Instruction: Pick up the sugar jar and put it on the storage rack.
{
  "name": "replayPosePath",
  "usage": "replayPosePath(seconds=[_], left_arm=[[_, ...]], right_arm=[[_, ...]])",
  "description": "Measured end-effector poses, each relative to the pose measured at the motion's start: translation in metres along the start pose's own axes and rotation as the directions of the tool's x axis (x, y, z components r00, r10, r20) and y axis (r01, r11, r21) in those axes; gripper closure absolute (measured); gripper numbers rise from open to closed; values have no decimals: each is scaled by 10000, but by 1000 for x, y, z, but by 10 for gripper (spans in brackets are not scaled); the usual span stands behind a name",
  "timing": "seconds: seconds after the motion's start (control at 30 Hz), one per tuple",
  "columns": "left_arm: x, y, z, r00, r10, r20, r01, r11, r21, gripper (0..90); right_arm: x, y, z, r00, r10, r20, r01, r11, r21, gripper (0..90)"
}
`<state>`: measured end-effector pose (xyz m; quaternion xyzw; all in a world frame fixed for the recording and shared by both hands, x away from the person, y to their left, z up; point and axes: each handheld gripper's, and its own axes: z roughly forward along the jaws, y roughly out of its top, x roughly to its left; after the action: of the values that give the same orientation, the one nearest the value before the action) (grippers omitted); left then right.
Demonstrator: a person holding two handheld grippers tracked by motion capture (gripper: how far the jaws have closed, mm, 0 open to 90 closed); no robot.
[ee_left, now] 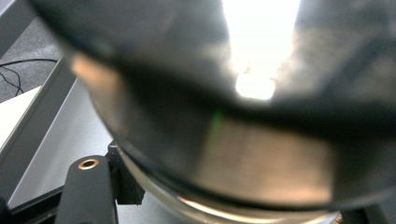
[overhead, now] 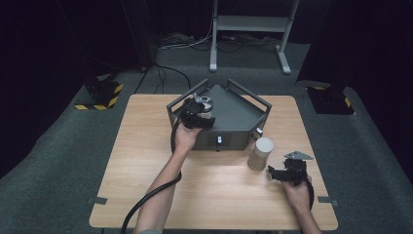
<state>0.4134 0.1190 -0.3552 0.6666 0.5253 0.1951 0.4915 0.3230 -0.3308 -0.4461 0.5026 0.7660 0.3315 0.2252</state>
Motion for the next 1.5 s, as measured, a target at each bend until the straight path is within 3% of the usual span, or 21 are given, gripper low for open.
replayPosePath(seconds=[1.07, 1.3, 1.5], left_arm=[[3, -5, -1, 9999, 113, 99, -112, 9999, -114, 313], [7, -9, -5, 9997, 24, 228, -18, 9997, -256, 179], [10, -9, -13, 9996, -47, 276, 59, 9991, -421, 130]], right_arm=[[0, 0, 0, 10000, -13, 11, 13, 10000, 2, 81], [0, 0, 0, 10000, -12, 11, 12, 10000, 2, 81], [0, 0, 0, 10000, -11, 10, 11, 10000, 1, 81]])
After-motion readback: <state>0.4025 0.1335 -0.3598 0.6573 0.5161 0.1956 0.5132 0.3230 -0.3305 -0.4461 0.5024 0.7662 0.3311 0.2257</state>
